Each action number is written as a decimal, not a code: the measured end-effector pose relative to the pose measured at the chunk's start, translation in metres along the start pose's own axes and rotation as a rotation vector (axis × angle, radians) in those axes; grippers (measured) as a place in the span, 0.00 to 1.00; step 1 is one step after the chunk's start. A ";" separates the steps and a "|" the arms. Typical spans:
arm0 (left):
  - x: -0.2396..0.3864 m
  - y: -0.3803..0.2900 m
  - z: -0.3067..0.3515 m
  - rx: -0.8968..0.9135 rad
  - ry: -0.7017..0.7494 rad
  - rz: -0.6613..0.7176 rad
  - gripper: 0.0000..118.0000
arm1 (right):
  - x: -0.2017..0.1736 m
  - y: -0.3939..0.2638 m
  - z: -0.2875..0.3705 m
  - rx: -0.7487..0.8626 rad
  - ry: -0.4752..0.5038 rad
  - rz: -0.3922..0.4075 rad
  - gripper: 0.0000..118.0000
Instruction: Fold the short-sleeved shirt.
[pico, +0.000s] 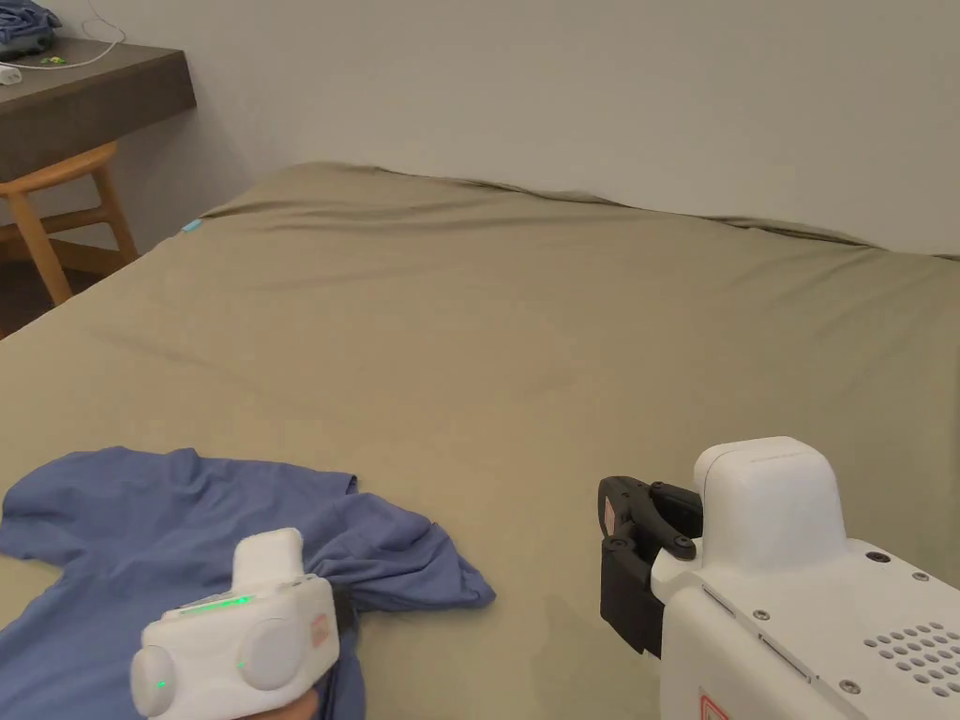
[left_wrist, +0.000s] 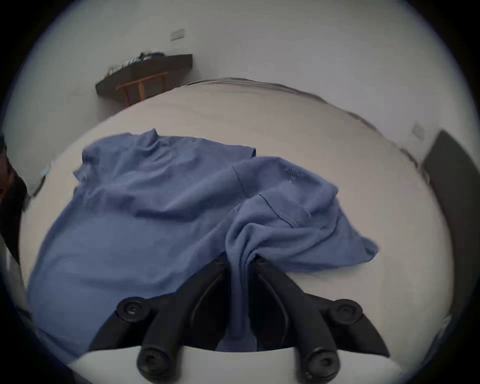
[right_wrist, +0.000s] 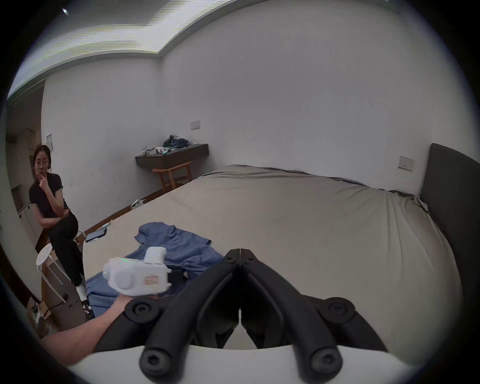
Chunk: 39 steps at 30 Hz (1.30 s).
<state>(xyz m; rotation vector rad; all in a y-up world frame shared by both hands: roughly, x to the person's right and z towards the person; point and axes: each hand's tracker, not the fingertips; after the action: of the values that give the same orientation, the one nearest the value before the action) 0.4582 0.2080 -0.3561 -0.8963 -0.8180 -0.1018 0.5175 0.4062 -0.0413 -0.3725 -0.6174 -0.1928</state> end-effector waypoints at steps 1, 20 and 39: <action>-0.001 0.003 0.011 0.026 -0.033 0.055 0.07 | 0.003 0.000 0.005 0.008 -0.008 -0.003 0.02; 0.207 0.085 0.241 0.387 -0.247 -0.228 0.07 | 0.119 0.019 0.205 0.218 -0.426 -0.033 0.02; 0.572 -0.162 0.188 -0.070 -0.576 -0.736 0.07 | 0.222 -0.040 0.415 0.290 -0.825 -0.182 0.02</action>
<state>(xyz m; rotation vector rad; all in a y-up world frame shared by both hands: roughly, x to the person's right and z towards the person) 0.6828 0.3808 0.1988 -0.6513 -1.6684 -0.5336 0.4647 0.5191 0.4138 -0.0977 -1.4774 -0.1139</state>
